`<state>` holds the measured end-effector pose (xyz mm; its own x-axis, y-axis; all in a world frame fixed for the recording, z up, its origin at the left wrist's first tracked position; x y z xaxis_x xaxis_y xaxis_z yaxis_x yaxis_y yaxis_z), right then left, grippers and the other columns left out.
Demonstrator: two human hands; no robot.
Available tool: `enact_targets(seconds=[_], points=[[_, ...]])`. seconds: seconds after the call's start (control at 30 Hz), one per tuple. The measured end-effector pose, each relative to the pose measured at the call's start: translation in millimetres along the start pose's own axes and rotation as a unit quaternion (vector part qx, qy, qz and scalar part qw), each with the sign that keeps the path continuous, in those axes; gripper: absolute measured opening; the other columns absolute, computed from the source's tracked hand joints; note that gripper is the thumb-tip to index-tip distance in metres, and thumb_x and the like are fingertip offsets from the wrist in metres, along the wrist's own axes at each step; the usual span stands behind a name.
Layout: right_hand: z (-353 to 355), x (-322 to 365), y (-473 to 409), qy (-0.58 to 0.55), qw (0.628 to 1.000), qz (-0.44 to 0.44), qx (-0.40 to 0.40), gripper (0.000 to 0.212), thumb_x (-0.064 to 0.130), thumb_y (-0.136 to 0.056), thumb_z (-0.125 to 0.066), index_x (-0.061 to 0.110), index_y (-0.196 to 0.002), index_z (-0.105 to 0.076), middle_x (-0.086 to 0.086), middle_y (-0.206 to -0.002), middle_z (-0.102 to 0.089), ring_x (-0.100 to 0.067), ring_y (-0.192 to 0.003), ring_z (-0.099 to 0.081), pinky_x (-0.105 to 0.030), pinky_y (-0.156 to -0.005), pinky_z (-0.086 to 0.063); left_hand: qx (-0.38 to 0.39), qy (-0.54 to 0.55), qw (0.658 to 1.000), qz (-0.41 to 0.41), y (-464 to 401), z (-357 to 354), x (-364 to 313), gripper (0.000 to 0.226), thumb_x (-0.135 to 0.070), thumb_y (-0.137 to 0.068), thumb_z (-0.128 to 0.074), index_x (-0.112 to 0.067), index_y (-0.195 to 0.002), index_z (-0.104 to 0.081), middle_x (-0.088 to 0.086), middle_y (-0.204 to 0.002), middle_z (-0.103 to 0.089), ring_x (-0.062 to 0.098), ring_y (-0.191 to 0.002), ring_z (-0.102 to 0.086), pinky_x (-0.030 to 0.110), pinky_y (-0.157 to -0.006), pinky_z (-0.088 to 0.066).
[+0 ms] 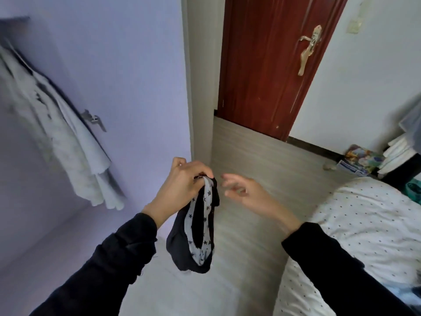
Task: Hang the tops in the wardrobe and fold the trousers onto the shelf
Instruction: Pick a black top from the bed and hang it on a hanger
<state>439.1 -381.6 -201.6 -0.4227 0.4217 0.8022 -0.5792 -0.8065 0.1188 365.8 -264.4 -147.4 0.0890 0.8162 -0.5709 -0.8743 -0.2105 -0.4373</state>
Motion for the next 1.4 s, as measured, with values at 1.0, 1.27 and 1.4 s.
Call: enact_targets(seconds=[1.0,1.27,1.4], points=[[-233,303,-218,0.093,0.937,0.301,0.152,0.013,0.023,-0.09,-0.059,0.021,-0.099,-0.068,0.016,-0.091,-0.064,-0.004,-0.092,-0.06,-0.035,-0.098,-0.043,-0.257,-0.019,0.887,0.382,160,304,234,0.016,-0.011,-0.09,-0.061,-0.024,-0.082,-0.066,-0.009,-0.078,-0.067,-0.003,-0.07,-0.057,0.006,-0.069,-0.04],[-307,353,-214,0.244,0.87,0.41,0.126,0.037,0.06,-0.081,-0.058,0.023,-0.082,-0.053,0.007,-0.077,-0.065,-0.016,-0.074,-0.061,-0.033,-0.079,-0.041,-0.27,-0.079,0.874,0.395,156,354,242,0.023,-0.012,-0.085,-0.063,-0.032,-0.072,-0.065,-0.011,-0.073,-0.068,-0.002,-0.068,-0.06,0.01,-0.067,-0.044],[-325,380,-230,0.165,0.89,0.4,0.142,0.015,0.03,-0.091,-0.058,0.02,-0.081,-0.064,0.0,-0.068,-0.063,-0.021,-0.068,-0.057,-0.03,-0.067,-0.04,-0.277,-0.094,0.859,0.42,179,373,259,0.01,-0.017,-0.084,-0.069,-0.023,-0.077,-0.065,-0.01,-0.072,-0.064,-0.004,-0.065,-0.056,0.008,-0.066,-0.041]])
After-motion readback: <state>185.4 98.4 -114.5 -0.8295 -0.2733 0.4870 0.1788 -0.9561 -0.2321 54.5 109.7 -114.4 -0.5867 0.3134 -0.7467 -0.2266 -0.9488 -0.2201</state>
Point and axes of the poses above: each hand's wrist, its own y-axis away from the middle knuckle, its own z-axis out of the back of the hand, x = y × z, the point moved 9 cm from there along -y, towards the middle knuckle
